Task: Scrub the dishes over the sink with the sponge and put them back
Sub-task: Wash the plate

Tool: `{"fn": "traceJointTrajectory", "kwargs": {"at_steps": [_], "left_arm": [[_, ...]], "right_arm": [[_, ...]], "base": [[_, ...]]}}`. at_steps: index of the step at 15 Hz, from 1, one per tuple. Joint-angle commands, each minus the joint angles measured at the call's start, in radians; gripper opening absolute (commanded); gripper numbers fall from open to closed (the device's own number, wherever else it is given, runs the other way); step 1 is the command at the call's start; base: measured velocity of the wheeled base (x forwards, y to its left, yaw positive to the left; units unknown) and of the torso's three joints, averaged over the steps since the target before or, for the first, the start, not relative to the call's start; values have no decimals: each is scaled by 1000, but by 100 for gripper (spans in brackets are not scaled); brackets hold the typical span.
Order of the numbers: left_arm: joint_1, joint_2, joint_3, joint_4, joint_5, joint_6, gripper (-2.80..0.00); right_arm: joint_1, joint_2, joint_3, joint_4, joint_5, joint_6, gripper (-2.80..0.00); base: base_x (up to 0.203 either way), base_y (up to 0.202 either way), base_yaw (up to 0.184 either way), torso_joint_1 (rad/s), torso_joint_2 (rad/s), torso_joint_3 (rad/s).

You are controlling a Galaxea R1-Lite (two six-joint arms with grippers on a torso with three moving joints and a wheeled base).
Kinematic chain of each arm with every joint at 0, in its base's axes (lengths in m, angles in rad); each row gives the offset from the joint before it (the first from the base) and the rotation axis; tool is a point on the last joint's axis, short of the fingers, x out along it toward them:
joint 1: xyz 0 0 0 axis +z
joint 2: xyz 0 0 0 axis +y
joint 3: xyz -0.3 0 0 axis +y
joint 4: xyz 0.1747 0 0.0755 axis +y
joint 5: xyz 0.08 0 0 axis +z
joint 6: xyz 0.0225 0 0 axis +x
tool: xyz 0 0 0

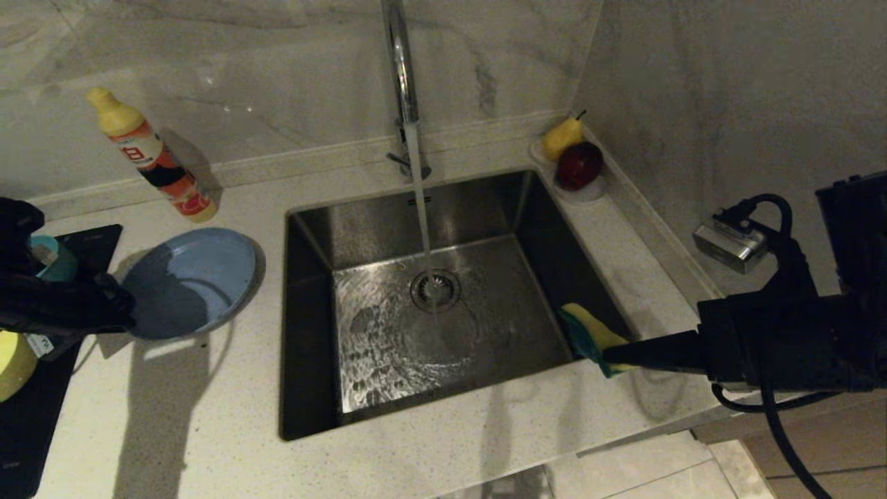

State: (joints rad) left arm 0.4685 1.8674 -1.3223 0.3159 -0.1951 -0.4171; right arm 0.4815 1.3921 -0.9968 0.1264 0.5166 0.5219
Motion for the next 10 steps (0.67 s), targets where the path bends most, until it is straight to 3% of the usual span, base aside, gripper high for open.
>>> {"fn": "traceJointTrajectory", "kwargs": {"at_steps": [1,6,10], "left_arm": [[5,-2,-14,12,0,3,-280],[22,-51,-50,10,-11,-20,-280],[4,-154,-46,10,-74,-101,-280]], "right_arm": [[0,-1,-2,1,3,3,-280],[1,-2,-4,2,3,3,-280],[2,-26,-12,16,2,9,-280]], "base": [[0,0,0,0,0,0],[0,0,0,0,0,0],[0,0,0,0,0,0]]}}
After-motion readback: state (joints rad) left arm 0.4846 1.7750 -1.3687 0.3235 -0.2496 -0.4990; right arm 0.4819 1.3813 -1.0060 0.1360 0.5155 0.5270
